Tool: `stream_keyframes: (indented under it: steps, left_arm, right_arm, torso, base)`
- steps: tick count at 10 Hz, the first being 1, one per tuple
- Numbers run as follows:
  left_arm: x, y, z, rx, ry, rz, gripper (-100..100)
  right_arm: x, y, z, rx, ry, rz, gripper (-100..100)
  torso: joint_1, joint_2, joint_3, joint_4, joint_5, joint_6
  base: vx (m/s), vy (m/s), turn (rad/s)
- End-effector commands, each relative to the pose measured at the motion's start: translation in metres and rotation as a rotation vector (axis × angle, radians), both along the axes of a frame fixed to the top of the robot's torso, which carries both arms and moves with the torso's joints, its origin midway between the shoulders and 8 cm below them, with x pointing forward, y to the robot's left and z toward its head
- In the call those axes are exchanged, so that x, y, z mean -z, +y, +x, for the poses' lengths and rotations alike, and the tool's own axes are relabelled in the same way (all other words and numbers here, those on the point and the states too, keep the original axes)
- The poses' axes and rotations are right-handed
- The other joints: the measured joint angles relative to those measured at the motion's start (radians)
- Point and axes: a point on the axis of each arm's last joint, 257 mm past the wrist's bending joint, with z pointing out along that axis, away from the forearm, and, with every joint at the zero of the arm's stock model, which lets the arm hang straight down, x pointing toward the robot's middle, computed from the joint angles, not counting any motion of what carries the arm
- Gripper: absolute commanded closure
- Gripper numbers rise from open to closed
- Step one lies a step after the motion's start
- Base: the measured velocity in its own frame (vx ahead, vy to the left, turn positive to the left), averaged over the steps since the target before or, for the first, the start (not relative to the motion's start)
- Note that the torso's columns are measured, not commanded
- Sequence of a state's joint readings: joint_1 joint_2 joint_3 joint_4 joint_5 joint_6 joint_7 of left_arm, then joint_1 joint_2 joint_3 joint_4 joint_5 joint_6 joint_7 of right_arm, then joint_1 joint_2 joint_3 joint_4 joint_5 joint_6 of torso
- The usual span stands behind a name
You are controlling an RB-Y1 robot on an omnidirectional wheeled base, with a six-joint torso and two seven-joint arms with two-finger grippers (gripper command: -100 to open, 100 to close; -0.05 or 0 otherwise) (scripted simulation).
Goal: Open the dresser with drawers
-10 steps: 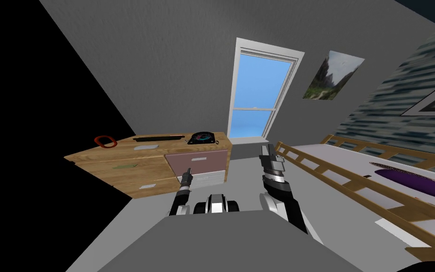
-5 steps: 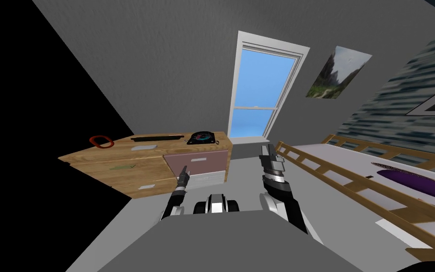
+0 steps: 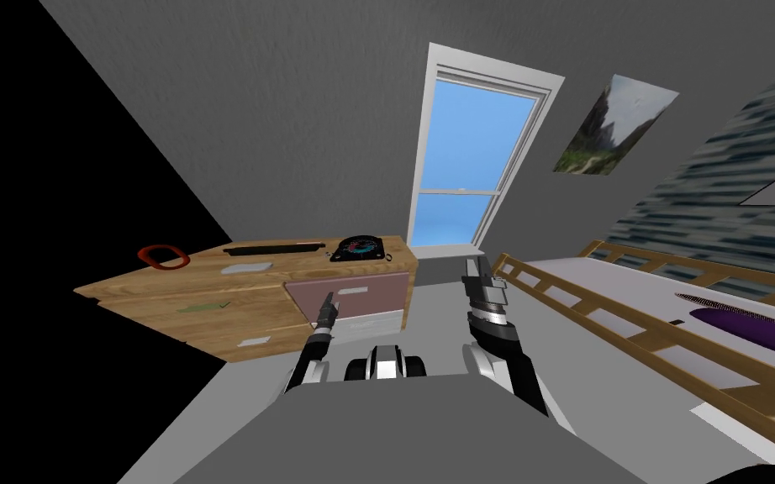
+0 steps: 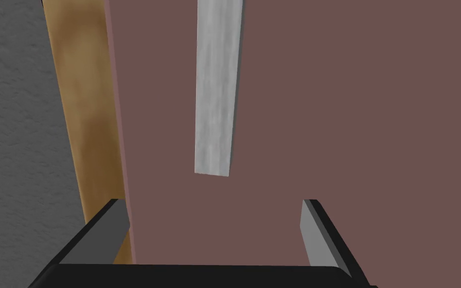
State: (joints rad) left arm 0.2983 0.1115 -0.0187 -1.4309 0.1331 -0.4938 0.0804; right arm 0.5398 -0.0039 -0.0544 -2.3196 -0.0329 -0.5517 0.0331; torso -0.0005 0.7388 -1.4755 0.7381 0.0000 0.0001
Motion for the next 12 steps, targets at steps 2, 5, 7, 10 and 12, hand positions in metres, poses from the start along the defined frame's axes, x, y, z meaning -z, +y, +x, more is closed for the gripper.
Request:
stream_keyframes:
  steps: [2,5,7,10,12]
  left_arm:
    - [-0.001,-0.021,0.004,-0.022,-0.011,-0.079,-100]
    - [-0.001,-0.026,0.005,-0.029,-0.014,-0.103,-100]
    - [-0.005,-0.026,0.007,-0.030,-0.017,-0.104,-100]
    - [-0.008,-0.026,0.005,-0.027,-0.018,-0.103,100]
    - [-0.011,-0.027,0.002,-0.024,-0.021,-0.103,100]
  right_arm:
    - [0.000,0.000,0.000,0.000,0.000,0.000,0]
    - [0.000,0.000,0.000,0.000,0.000,0.000,0]
    - [0.000,0.000,0.000,0.000,0.000,0.000,0]
    - [0.000,0.000,0.000,0.000,0.000,0.000,0]
    - [0.000,0.000,0.000,0.000,0.000,0.000,0]
  torso:
    - [-0.001,0.004,0.002,0.001,-0.001,0.000]
    - [0.001,0.000,0.000,0.000,0.000,0.000]
    - [0.001,-0.005,-0.003,-0.001,0.000,0.000]
    - [0.001,0.005,0.003,0.000,0.001,0.000]
    - [-0.001,0.008,0.005,0.002,0.001,0.000]
  base:
    - [0.020,-0.010,0.001]
    - [-0.001,-0.002,0.000]
    - [0.064,0.010,-0.002]
    - [-0.067,-0.003,0.007]
    - [-0.207,-0.046,0.018]
